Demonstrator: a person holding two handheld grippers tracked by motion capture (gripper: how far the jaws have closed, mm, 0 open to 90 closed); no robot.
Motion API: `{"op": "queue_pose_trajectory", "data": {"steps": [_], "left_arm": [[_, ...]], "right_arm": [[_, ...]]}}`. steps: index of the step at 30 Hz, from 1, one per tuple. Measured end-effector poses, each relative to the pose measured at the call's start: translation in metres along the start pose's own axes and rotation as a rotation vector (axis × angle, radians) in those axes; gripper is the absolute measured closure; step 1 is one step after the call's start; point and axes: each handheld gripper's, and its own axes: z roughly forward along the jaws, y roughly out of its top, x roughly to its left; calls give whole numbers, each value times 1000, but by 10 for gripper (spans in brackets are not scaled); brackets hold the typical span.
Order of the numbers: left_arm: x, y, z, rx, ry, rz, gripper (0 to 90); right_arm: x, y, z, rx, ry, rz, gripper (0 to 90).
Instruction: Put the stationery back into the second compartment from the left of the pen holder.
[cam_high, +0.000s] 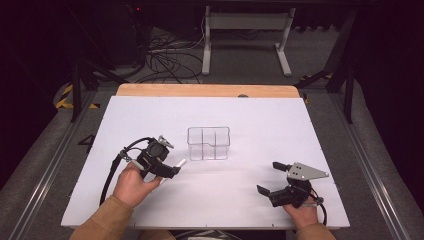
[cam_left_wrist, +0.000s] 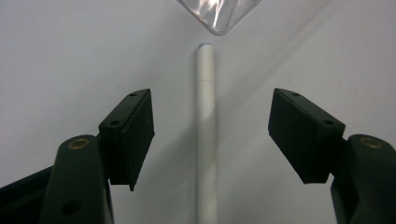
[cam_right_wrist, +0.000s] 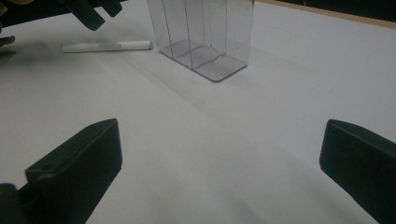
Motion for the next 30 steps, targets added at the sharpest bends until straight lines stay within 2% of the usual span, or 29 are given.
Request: {"op": "queue_pose_trajectory", "data": {"steps": [4, 9, 15, 22, 23, 27, 30], "left_arm": [[-1, 1, 6, 38, -10, -3, 367], [-3, 3, 13, 84, 3, 3, 422], [-3, 3, 18, 116, 25, 12, 473], [-5, 4, 25, 157, 22, 20, 566], [-5, 5, 26, 169, 39, 27, 577], [-6, 6, 29, 188, 57, 30, 625], [-6, 6, 30, 194, 48, 30, 657]], "right_arm": [[0, 0, 0, 2, 1, 0, 0], [0, 0, 1, 7, 5, -4, 0], [0, 0, 1, 8, 6, -2, 0], [0, 0, 2, 13, 6, -3, 0], [0, 0, 2, 12, 6, -4, 0], [0, 0, 2, 13, 6, -3, 0], [0, 0, 2, 15, 5, -7, 0]]}}
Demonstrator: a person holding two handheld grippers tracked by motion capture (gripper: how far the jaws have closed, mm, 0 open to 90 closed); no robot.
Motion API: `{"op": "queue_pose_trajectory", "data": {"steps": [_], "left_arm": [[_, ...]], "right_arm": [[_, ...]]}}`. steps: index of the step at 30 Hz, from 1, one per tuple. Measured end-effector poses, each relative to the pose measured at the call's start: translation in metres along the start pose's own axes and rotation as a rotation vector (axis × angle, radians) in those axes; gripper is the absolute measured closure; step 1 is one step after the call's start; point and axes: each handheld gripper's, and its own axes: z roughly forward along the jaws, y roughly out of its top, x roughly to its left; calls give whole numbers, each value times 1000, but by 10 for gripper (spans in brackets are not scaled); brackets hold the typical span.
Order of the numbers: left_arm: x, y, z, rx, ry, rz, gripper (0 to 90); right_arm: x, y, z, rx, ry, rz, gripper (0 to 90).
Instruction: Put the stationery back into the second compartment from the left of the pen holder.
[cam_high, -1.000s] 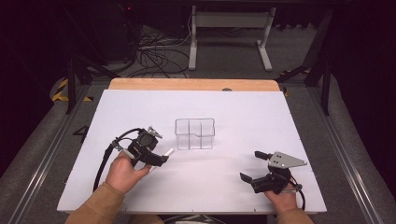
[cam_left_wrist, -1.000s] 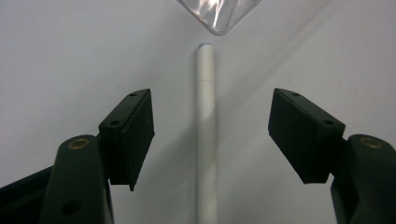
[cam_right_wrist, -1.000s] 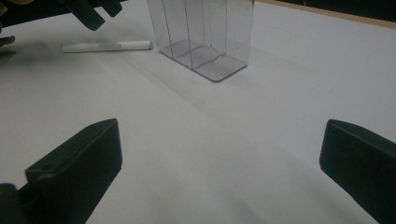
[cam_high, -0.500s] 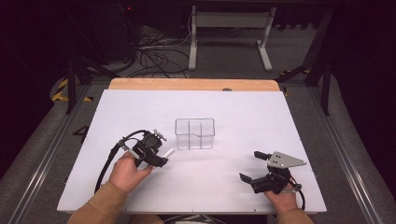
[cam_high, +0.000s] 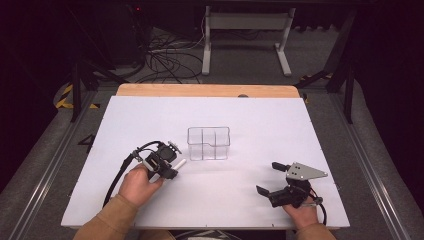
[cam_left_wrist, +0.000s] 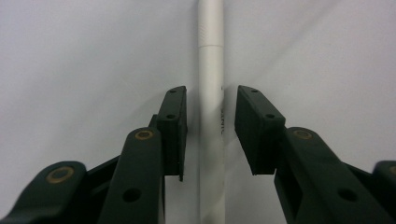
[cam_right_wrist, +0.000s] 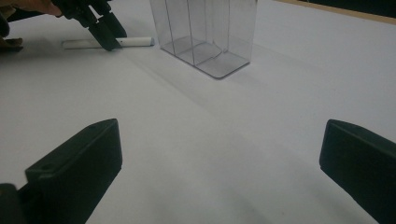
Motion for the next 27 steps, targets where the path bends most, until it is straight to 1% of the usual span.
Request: {"op": "queue_pose_trajectory", "data": {"steps": [3, 4, 6, 9, 11, 13, 19, 27], "left_arm": [[0, 0, 0, 0, 11, 10, 691], [-1, 0, 0, 0, 20, 23, 701], [-1, -1, 0, -5, 21, 47, 719], [-2, 0, 0, 2, 17, 53, 764], [-2, 0, 0, 2, 11, 58, 772], [-2, 0, 0, 0, 13, 66, 780], [-2, 0, 0, 2, 14, 68, 784], [-3, 0, -2, 6, 17, 53, 787]], "right_arm": [[0, 0, 0, 0, 0, -1, 0], [0, 0, 0, 1, 0, -1, 0], [0, 0, 0, 2, 1, 2, 0], [0, 0, 0, 3, 3, 1, 0], [0, 0, 0, 3, 5, 5, 0], [0, 0, 0, 4, 6, 6, 0], [1, 0, 1, 3, 8, 5, 0], [0, 0, 1, 3, 8, 3, 0]]}}
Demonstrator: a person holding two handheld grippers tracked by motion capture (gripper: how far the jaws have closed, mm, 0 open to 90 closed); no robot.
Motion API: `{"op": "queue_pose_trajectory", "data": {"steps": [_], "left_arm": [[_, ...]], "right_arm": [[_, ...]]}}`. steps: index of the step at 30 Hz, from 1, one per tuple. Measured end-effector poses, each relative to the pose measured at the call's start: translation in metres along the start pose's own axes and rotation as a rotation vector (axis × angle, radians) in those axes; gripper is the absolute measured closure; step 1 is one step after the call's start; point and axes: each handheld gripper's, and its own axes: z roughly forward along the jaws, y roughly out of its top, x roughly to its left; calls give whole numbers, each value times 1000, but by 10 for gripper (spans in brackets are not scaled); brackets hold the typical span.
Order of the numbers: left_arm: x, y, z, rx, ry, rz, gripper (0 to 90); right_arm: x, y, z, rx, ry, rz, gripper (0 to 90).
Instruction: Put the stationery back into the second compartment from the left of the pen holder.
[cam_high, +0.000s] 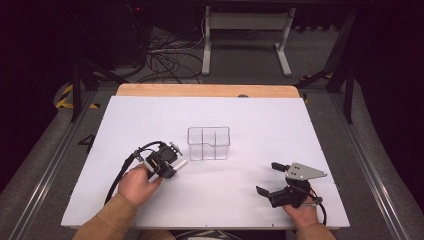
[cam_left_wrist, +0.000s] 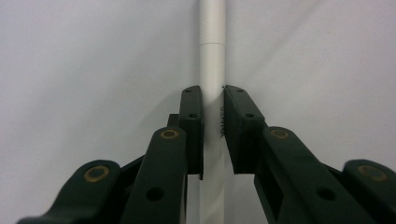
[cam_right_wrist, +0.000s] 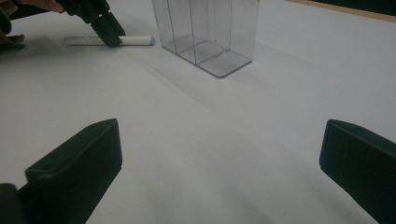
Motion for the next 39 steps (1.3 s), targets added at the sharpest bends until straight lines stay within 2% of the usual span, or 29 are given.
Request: {"op": "queue_pose_trajectory", "data": {"steps": [7, 10, 17, 28, 39], "left_arm": [[-1, -2, -10, -56, -14, -7, 787], [-1, -4, -18, -90, -10, -7, 787], [-3, -7, -35, -185, -36, 5, 788], [0, -16, -58, -362, -73, -9, 787], [2, -25, -75, -538, -83, 9, 787]], "right_arm": [[0, 0, 0, 1, 0, -2, 0], [0, 0, 0, 1, 0, -1, 0], [0, 0, 0, 2, -2, -2, 0], [0, 0, 0, 2, -4, 1, 0], [0, 0, -1, 2, -7, 1, 0]]}}
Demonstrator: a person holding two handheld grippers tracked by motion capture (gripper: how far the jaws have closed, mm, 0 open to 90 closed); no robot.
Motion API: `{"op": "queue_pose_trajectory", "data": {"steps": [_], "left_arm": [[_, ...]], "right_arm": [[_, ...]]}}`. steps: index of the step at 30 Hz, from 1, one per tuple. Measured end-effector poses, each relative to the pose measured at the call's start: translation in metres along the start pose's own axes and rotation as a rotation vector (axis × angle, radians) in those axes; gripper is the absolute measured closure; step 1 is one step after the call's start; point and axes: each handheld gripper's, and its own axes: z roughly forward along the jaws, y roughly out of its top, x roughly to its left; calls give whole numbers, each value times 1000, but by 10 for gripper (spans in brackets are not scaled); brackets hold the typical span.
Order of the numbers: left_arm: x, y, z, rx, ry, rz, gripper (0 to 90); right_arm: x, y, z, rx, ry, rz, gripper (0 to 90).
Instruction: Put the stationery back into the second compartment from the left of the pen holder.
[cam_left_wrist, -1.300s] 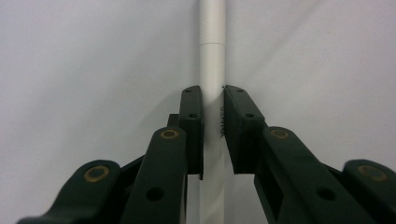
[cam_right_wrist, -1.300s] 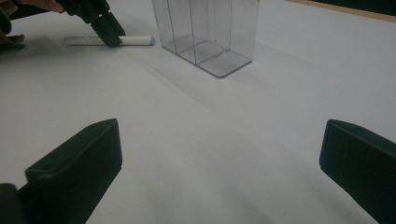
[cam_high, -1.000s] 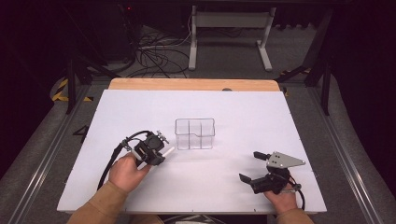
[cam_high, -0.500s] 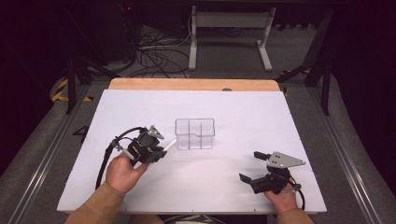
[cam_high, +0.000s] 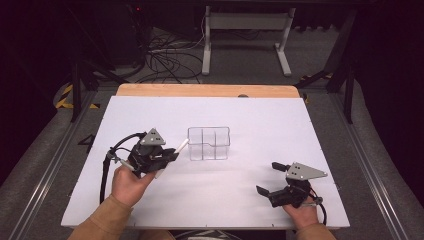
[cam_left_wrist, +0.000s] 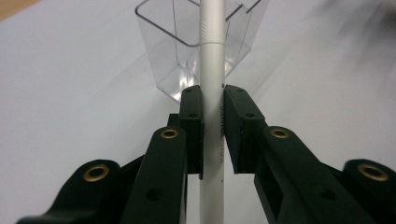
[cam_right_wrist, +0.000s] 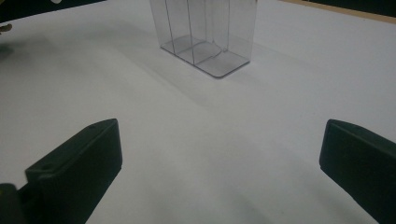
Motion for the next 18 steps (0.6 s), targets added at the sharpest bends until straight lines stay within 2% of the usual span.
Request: {"op": "queue_pose_trajectory", "data": {"steps": [8, 11, 13, 15, 18], "left_arm": [[5, 0, -13, -139, -41, -25, 786], [8, 0, -15, -181, -69, -50, 786], [9, 0, -16, -218, -78, -55, 786], [11, 1, -17, -251, -85, -42, 785], [12, 2, -17, -293, -109, -56, 785]], "right_arm": [[0, 0, 0, 1, -1, 0, 0], [0, 0, 0, 0, 0, -1, 0], [0, 0, 0, -1, 0, -1, 0], [0, 0, 0, 0, -1, -1, 0], [0, 0, 0, -1, -1, -4, 0]]}}
